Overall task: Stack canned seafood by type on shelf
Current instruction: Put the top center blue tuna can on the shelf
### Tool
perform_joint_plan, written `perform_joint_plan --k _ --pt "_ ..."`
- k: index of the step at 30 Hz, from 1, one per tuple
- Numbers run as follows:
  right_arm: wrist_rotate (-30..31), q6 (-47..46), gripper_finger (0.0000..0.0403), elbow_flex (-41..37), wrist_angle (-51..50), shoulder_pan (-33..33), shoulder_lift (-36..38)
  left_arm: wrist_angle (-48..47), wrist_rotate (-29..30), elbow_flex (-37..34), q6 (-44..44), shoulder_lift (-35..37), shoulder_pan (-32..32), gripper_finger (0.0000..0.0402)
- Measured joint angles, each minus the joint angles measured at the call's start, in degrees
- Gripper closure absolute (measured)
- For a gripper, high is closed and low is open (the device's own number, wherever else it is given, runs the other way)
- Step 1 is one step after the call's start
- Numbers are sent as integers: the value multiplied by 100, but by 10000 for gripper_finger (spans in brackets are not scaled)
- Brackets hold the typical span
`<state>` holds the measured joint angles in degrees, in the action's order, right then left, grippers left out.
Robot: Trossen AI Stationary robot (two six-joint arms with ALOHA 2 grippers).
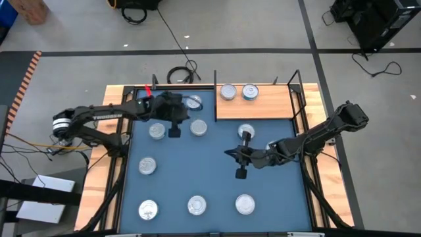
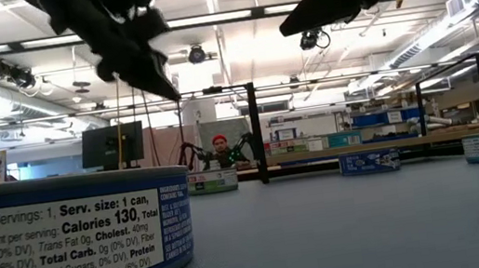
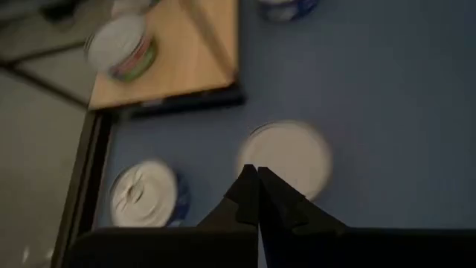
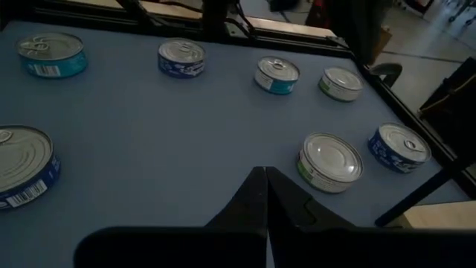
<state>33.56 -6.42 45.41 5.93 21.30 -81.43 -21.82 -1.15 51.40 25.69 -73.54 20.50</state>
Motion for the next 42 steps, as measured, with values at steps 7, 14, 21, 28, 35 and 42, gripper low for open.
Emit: perform_joint_plan --k 7,14,21,28,35,42 --pt "-2 43 398 0 -2 -2 0 551 332 79 413 -1060 720 401" --pt "-2 57 397 0 -2 -2 0 568 609 781 566 -2099 1184 401" --pt "-4 57 398 2 -15 8 0 302 608 1463 584 -2920 1363 401" --pt "-11 57 397 2 -39 72 0 -79 715 1830 584 -3417 1466 401" --pt "-9 58 397 2 -98 157 0 -651 765 1834 577 -3349 1425 401" --pt "-4 37 397 4 -184 157 0 -1551 886 1823 441 -3197 1203 401"
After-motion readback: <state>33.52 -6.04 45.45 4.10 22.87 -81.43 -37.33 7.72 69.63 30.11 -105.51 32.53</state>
